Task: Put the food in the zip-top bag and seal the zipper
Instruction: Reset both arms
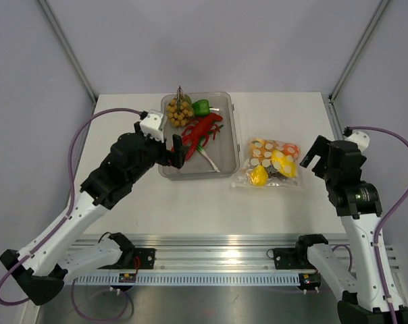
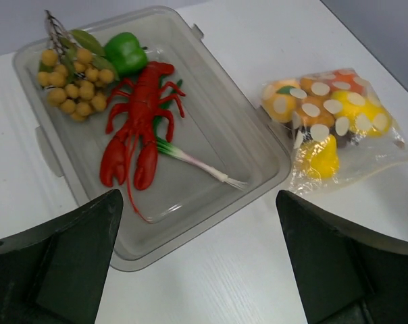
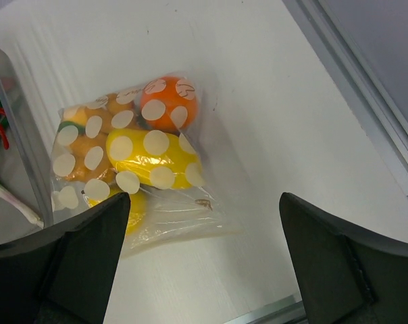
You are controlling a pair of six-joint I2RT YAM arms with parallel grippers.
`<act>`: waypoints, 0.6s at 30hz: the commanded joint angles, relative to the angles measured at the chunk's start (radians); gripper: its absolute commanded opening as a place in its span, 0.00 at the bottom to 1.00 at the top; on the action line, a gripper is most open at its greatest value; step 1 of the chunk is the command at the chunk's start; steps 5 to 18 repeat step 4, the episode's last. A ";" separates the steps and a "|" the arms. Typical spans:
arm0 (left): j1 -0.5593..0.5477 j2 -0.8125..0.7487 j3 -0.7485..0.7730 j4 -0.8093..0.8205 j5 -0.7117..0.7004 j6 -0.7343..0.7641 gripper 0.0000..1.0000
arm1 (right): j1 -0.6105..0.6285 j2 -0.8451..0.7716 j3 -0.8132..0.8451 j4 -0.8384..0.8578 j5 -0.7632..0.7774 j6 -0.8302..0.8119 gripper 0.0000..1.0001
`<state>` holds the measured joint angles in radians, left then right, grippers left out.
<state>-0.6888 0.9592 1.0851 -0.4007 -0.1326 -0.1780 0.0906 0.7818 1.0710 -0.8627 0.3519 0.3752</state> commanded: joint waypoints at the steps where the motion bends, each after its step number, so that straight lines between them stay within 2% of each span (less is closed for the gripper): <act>1: 0.002 -0.045 -0.020 0.057 -0.150 -0.020 0.99 | -0.003 -0.055 -0.016 0.031 0.042 0.037 0.99; 4: 0.002 -0.034 0.002 -0.007 -0.186 -0.038 0.99 | -0.003 -0.059 -0.023 0.047 0.053 0.041 1.00; 18: 0.002 -0.034 0.002 -0.007 -0.186 -0.038 0.99 | -0.003 -0.059 -0.023 0.047 0.053 0.041 1.00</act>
